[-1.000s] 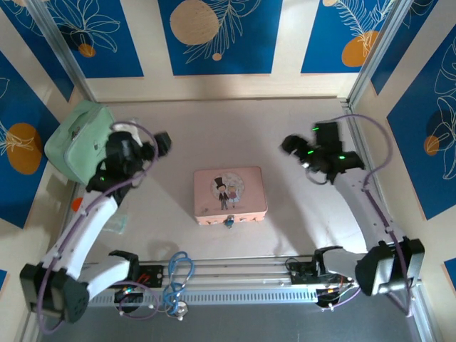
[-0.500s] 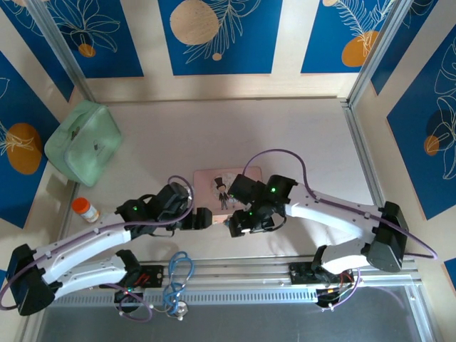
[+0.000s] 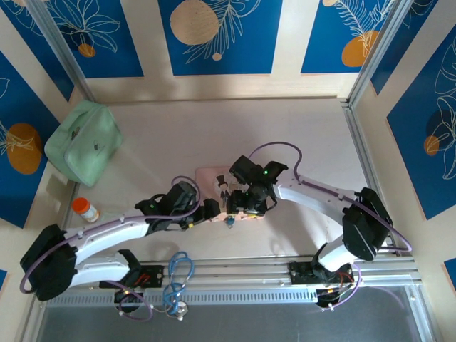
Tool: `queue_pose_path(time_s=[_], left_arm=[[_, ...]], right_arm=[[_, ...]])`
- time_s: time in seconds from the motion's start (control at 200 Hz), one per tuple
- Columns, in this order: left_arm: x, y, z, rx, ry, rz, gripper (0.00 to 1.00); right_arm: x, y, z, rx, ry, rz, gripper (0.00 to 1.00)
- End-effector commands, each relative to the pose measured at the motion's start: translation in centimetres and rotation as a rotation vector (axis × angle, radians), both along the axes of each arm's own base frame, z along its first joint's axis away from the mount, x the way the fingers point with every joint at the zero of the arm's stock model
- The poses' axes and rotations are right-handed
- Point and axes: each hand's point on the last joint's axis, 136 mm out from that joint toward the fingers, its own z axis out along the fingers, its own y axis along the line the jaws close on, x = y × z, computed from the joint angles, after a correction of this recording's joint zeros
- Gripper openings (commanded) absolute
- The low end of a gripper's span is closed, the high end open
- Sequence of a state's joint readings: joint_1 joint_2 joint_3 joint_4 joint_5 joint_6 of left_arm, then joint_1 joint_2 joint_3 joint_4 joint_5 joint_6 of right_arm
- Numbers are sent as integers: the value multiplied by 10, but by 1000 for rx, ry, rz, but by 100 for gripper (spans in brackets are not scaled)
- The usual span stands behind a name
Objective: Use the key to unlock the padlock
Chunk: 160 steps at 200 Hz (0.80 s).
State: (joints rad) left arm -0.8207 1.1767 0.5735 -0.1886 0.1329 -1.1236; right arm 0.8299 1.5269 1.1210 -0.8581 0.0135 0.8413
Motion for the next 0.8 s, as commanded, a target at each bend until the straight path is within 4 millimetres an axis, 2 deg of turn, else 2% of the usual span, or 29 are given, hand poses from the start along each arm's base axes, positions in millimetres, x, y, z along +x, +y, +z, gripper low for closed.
queue_pose_path(time_s=[0.0, 0.235, 0.45, 0.54, 0.665, 0.725, 0.795], left_arm=[[27, -4, 5, -69, -34, 72, 92], [74, -4, 12, -98, -118, 123, 92], [102, -8, 11, -101, -130, 130, 88], [100, -5, 14, -91, -137, 131, 87], [89, 10, 23, -78, -166, 154, 87], [82, 19, 27, -66, -177, 167, 86], [73, 30, 30, -46, -191, 176, 86]], right_arm=[[24, 12, 3, 52, -30, 18, 63], [63, 25, 5, 99, -55, 4, 64], [90, 42, 13, 100, -138, -9, 65], [87, 48, 18, 29, -233, 12, 68], [73, 60, 23, -104, -489, 92, 76], [65, 61, 20, -132, -511, 86, 76], [60, 57, 11, -116, -463, 11, 71]])
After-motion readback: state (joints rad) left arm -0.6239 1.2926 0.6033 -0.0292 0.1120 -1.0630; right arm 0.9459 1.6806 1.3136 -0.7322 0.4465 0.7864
